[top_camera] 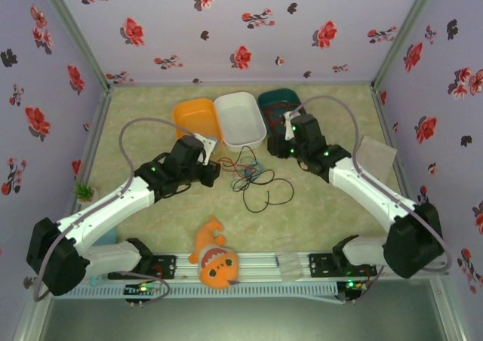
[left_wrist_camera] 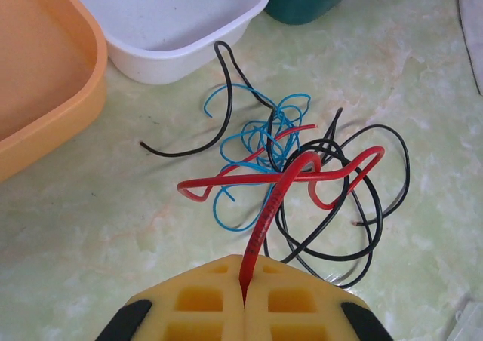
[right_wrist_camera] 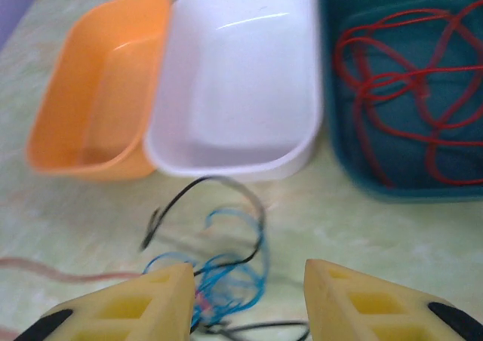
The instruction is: Untangle the cables
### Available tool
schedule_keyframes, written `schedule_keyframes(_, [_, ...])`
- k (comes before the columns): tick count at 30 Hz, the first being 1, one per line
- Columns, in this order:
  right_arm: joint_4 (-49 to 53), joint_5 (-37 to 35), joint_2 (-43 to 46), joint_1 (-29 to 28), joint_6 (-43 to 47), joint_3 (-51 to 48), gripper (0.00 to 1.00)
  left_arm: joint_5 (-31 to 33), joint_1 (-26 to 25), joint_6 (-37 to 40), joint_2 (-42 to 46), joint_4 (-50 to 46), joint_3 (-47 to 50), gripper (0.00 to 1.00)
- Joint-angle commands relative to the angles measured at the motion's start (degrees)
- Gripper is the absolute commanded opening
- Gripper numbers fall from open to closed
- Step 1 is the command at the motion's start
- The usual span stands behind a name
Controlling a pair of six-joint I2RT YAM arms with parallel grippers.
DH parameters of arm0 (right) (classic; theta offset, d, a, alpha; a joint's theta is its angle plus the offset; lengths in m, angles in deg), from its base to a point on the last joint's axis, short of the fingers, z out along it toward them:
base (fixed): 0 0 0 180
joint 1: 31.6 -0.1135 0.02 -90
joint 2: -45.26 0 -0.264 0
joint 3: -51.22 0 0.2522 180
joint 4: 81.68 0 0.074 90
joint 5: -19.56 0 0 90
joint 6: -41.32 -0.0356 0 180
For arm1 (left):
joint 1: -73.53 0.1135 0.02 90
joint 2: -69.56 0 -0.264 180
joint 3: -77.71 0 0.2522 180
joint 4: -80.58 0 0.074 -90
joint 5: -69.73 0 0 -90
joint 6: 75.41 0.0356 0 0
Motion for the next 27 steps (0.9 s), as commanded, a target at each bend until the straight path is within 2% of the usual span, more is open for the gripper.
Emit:
schedule_keyframes(1, [-2.92,2.89,2.80,-4.56,2.56,-3.63,0.42,-1.38,0.53,0.75,-0.44,-1.96,-2.02,0.00])
schedule_keyframes(5, [-3.58,1.74,2.65,-9.22,3.93,-5.63,0.42,-2.04,0.62,0.22,-0.77,-1.91,-2.21,0.00])
schedule_keyframes(11, [-3.93,0.41,-1.14,-12.19,6.70,-4.77,0.44,-2.49,0.64,0.05,-1.10,-1.95,-2.30,0.00])
schedule_keyframes(23, [-5.04,-0.01,-7.75,-12.85,10.68,-2.69,0.44,-4.47,0.66,-0.23,-2.17,-0.90,-2.22,0.00])
schedule_keyframes(25, [-5.84,0.03,-8.13,-12.83,10.98,-2.61,0.43,-4.98,0.66,-0.06,-2.12,-0.60,-2.13,0.00])
schedule_keyframes(27, [-6.36,0.32,-8.44,-12.85,11.21,-2.26,0.37,-5.30,0.66,0.10,-2.21,-0.39,-2.04,0.00])
